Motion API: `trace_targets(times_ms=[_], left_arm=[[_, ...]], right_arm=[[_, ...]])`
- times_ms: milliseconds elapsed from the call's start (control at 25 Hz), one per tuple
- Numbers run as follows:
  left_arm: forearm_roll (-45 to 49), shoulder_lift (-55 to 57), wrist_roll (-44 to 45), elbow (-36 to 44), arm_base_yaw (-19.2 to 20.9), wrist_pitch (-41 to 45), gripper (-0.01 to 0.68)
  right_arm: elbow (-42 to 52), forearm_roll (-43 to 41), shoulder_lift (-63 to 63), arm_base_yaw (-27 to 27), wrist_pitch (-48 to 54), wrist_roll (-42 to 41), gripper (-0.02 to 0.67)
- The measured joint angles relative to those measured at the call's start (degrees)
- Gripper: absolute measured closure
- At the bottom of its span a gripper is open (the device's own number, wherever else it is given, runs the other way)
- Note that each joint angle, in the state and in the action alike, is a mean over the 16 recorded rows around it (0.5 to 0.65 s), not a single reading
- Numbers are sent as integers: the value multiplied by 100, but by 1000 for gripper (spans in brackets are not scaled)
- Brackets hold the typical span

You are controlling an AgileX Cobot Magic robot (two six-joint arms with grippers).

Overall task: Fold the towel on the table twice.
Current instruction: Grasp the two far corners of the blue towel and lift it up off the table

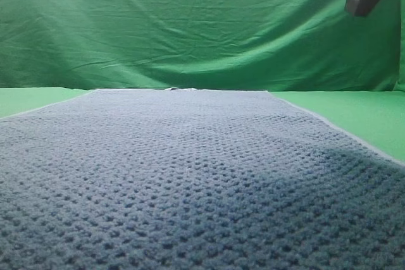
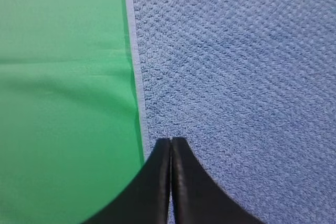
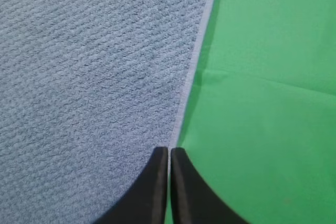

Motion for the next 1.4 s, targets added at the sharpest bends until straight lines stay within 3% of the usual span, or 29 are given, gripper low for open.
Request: trace_targets(times_ms=[520, 720, 880, 1240, 1400], left_arm=[[15, 1789, 253, -973, -9, 80, 673], [58, 2133, 370, -1183, -9, 57, 646], [94, 2290, 436, -1275, -9, 8, 533], [141, 2431, 497, -1334, -9, -152, 173], [141, 2514, 501, -1342, -9, -206, 55]], right_arm=[[-1102, -553, 1863, 419, 108, 519, 649], [-1363, -856, 2258, 567, 92, 690, 609], [-1487, -1037, 2463, 636, 31, 782, 497], [-1558, -1124, 2655, 663, -195, 810, 142], [-1561, -1125, 2709, 663, -277, 810, 48]])
